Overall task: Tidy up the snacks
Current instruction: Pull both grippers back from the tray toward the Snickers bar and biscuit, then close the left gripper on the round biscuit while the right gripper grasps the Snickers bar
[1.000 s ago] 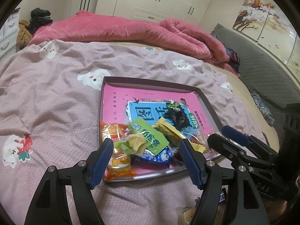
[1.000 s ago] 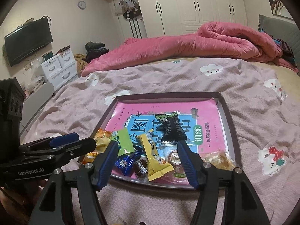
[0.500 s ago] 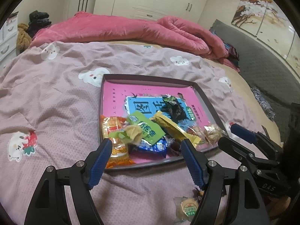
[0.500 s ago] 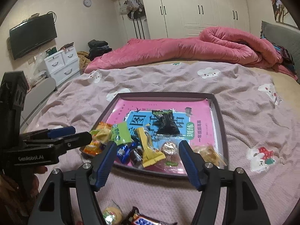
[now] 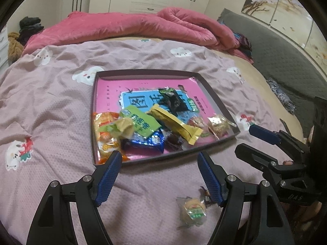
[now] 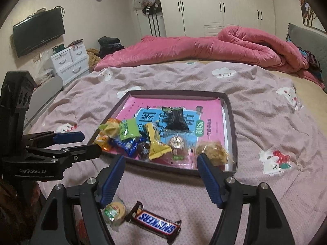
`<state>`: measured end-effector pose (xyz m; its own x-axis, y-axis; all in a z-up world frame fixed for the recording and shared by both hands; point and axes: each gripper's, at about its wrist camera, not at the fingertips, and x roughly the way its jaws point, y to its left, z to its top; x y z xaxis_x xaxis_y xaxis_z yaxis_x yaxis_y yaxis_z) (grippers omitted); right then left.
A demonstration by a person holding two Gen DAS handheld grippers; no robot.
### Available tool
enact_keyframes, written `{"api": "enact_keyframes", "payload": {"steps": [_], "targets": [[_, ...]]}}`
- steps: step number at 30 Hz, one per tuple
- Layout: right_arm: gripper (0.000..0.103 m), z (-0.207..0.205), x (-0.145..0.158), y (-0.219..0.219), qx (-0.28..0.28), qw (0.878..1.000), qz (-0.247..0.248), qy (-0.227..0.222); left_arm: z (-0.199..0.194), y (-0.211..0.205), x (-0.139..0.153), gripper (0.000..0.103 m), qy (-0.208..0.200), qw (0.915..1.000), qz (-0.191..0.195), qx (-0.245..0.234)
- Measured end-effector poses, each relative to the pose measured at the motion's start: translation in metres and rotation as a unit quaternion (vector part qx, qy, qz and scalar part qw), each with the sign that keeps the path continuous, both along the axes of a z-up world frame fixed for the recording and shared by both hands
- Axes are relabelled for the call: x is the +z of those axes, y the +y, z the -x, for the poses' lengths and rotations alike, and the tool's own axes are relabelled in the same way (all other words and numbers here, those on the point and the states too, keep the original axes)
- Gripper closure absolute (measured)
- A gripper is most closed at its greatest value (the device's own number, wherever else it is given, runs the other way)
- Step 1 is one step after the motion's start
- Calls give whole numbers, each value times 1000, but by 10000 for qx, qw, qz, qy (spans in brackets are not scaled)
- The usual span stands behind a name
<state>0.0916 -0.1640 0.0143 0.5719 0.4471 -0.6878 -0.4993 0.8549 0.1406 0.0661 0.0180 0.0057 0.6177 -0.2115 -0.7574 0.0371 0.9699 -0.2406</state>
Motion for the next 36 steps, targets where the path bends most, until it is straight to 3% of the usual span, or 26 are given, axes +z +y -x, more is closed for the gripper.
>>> {"api": "enact_keyframes", "payload": {"steps": [13, 22, 29, 36], "targets": [[31, 13, -6, -9, 126, 9997, 205, 12, 12, -14, 0, 25, 111, 9997, -100, -206], [31, 23, -13, -12, 329, 9982, 506, -20, 19, -17, -12, 25, 414, 9987, 77, -273], [31, 32, -30, -2, 761, 9898, 1202, -21, 24, -25, -27, 25, 739, 9961, 203, -446], [31, 38, -51, 2, 1190, 9818, 1469, 185, 24, -44, -45, 25, 1099, 9907, 99, -802]]}}
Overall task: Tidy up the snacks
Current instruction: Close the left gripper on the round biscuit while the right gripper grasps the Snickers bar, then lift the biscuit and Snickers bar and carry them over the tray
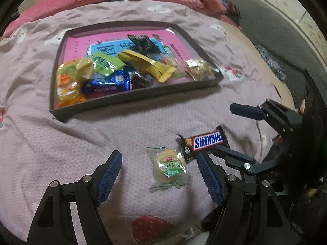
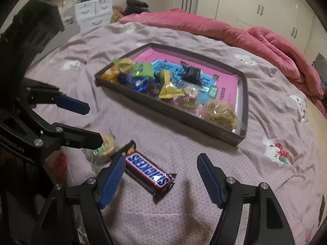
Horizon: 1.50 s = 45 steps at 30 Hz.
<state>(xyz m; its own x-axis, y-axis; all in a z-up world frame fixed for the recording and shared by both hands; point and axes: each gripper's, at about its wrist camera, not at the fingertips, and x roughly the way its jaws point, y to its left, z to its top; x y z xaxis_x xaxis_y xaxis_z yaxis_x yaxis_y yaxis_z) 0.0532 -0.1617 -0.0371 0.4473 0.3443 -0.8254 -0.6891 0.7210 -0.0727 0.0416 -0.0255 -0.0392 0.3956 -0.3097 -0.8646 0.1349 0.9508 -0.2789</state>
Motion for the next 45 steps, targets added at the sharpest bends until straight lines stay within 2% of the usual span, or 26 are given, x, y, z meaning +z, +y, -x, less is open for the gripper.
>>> {"api": "enact_keyframes", "payload": {"steps": [8, 19, 22, 26, 32, 34, 35, 37, 40, 45], "targets": [[31, 0, -20, 5, 269, 9991, 318, 105, -2, -8, -13, 25, 238, 9995, -100, -166], [31, -14, -36, 14, 399, 9988, 89, 280, -5, -11, -27, 26, 436, 9987, -167, -192], [45, -19, -37, 13, 290, 9993, 30, 229, -6, -9, -28, 26, 431, 9989, -130, -143], [71, -24, -37, 10, 169, 9995, -82, 257, -8, -9, -29, 26, 430, 9990, -129, -79], [74, -30, -35, 4, -108, 9995, -160, 259, -10, -21, -32, 26, 414, 9987, -292, -56], [74, -33, -33, 1, -218, 9992, -216, 266, -10, -23, -32, 42, 389, 9986, -364, -44], [74, -34, -32, -1, -271, 9990, -251, 264, -10, -24, -32, 46, 385, 9985, -388, -44], [74, -35, -30, -4, -373, 9983, -345, 289, -11, -25, -32, 58, 374, 9986, -356, -77], [74, -36, -27, -10, -506, 9971, -497, 288, -12, -23, -31, 64, 338, 9989, -326, -64], [74, -36, -16, -15, -608, 9944, -829, 262, -9, -15, -22, 66, 177, 9997, -137, 6]]}}
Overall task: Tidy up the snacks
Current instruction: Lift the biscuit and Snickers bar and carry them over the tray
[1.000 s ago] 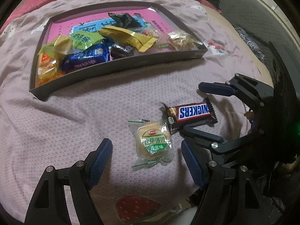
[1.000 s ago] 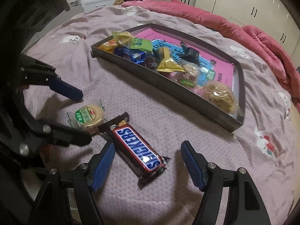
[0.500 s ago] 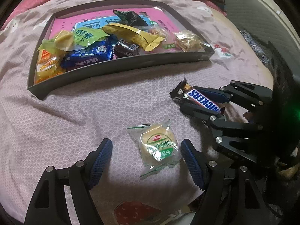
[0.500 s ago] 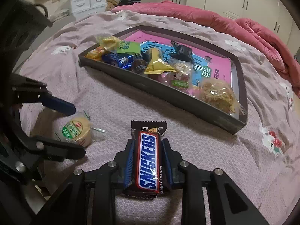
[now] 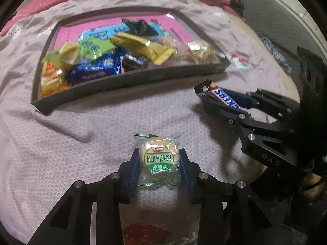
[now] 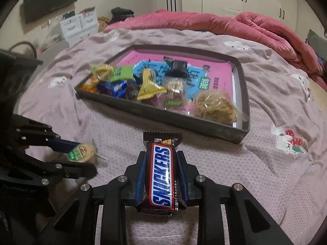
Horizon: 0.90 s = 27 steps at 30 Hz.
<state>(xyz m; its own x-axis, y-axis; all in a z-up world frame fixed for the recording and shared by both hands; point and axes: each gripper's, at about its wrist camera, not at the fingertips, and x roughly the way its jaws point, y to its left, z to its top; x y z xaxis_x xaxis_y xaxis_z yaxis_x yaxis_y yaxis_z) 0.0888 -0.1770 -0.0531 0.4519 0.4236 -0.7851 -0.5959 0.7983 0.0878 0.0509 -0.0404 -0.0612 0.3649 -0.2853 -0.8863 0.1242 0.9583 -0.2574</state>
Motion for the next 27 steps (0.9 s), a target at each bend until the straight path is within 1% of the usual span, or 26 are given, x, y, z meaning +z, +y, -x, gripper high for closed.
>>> {"api": "enact_keyframes", "payload": {"steps": [7, 13, 17, 27], "targets": [[74, 2, 14, 1, -99, 9997, -186, -119, -1, 10, 28, 66, -478, 9988, 34, 120], [74, 1, 30, 4, -188, 9988, -362, -272, -7, 21, 41, 66, -674, 9972, 12, 328], [74, -1, 35, 7, -252, 9983, -377, -355, -14, 29, 46, 66, -751, 9961, 49, 462], [74, -10, 43, 6, -452, 9969, -467, -435, -21, 45, 58, 66, -1010, 9925, -18, 692]]}}
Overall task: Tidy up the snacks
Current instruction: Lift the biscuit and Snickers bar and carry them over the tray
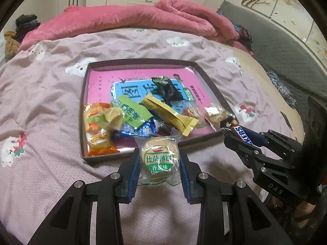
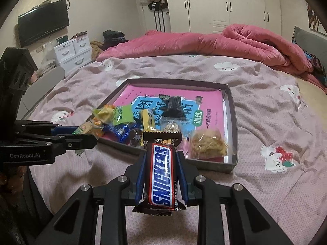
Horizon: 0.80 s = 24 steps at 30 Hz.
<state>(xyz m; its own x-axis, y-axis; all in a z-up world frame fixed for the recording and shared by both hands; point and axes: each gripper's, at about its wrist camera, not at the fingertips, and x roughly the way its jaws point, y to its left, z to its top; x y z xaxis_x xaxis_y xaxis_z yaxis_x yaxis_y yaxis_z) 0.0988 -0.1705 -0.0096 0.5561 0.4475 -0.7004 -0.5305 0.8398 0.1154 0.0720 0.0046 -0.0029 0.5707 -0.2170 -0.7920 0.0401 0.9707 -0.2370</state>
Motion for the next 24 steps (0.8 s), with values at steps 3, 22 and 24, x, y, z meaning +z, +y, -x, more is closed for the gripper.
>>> {"api": "enact_keyframes", "payload": {"steps": [3, 22, 24], "targets": [[74, -2, 2, 1, -40, 10000, -14, -16, 0, 4, 1, 66, -32, 10000, 1, 40], [74, -8, 11, -4, -330, 9993, -94, -143, -2, 16, 11, 66, -227, 9994, 11, 278], [74, -10, 13, -5, -359, 9991, -119, -164, -2, 17, 12, 66, -248, 9992, 19, 321]]}}
